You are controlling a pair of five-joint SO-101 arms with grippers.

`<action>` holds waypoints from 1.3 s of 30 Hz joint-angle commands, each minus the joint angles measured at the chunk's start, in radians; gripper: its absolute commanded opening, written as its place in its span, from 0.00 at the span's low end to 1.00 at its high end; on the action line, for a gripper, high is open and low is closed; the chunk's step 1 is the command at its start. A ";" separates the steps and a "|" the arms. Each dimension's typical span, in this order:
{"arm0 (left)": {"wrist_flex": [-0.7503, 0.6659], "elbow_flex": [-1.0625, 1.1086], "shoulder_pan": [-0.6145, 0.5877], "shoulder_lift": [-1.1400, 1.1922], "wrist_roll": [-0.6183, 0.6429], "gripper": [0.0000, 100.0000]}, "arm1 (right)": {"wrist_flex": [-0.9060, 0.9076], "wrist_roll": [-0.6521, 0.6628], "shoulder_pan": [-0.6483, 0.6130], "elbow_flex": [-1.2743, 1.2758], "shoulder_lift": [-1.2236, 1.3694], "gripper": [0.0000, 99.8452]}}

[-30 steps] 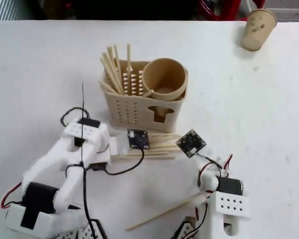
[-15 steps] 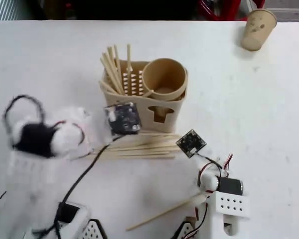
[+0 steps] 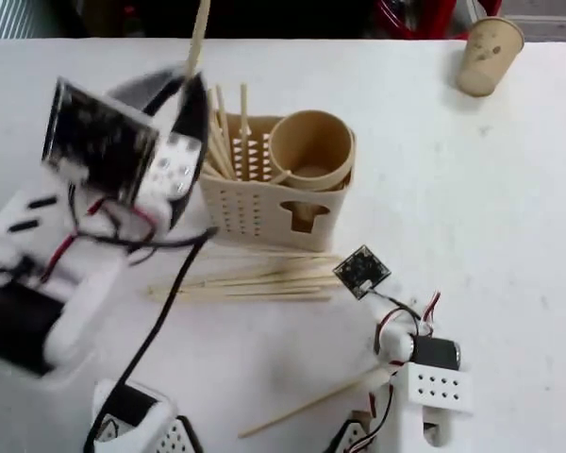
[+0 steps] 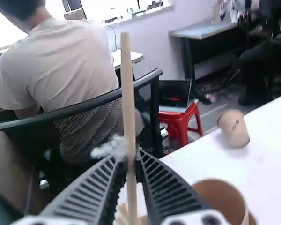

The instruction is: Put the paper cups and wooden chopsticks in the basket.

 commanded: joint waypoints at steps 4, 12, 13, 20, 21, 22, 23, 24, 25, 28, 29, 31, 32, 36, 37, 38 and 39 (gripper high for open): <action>-0.381 0.189 0.015 0.056 0.140 0.02 | -0.015 -0.005 0.007 -0.006 -0.007 0.02; -0.549 0.338 -0.013 0.188 0.140 0.02 | -0.015 -0.005 0.007 -0.006 -0.007 0.02; -0.548 0.348 -0.015 0.196 0.140 0.02 | -0.015 -0.003 0.007 -0.006 -0.007 0.02; -0.508 0.434 -0.036 0.096 0.137 0.07 | -0.015 -0.002 0.007 -0.006 -0.007 0.02; -0.503 0.450 -0.036 0.076 0.137 0.09 | -0.015 -0.002 0.007 -0.006 -0.007 0.02; -0.499 0.463 -0.038 0.059 0.133 0.11 | -0.015 -0.002 0.007 -0.006 -0.007 0.02; -0.496 0.474 -0.044 0.044 0.133 0.11 | -0.015 -0.002 0.007 -0.006 -0.007 0.02; -0.496 0.483 -0.054 0.027 0.126 0.11 | -0.015 -0.002 0.007 -0.006 -0.007 0.02; -0.496 0.489 -0.064 0.013 0.110 0.10 | -0.015 -0.002 0.007 -0.006 -0.007 0.02; -0.453 0.477 -0.099 -0.024 0.083 0.09 | -0.015 -0.003 0.007 -0.006 -0.007 0.02; -0.428 0.466 -0.110 -0.041 0.080 0.09 | -0.015 -0.003 0.007 -0.006 -0.007 0.02; -0.364 0.445 -0.125 -0.077 0.063 0.09 | -0.015 -0.003 0.007 -0.006 -0.007 0.02; -0.322 0.430 -0.136 -0.099 0.044 0.09 | -0.015 -0.003 0.007 -0.006 -0.007 0.02; -0.035 0.367 -0.173 -0.186 -0.091 0.09 | -0.015 -0.005 0.007 -0.006 -0.007 0.02; 0.049 0.364 -0.188 -0.200 -0.137 0.09 | -0.015 -0.005 0.007 -0.006 -0.007 0.02; 0.132 0.365 -0.205 -0.205 -0.186 0.09 | -0.015 -0.005 0.007 -0.006 -0.007 0.02; 0.206 0.374 -0.219 -0.202 -0.241 0.09 | -0.013 -0.005 0.007 -0.006 -0.007 0.02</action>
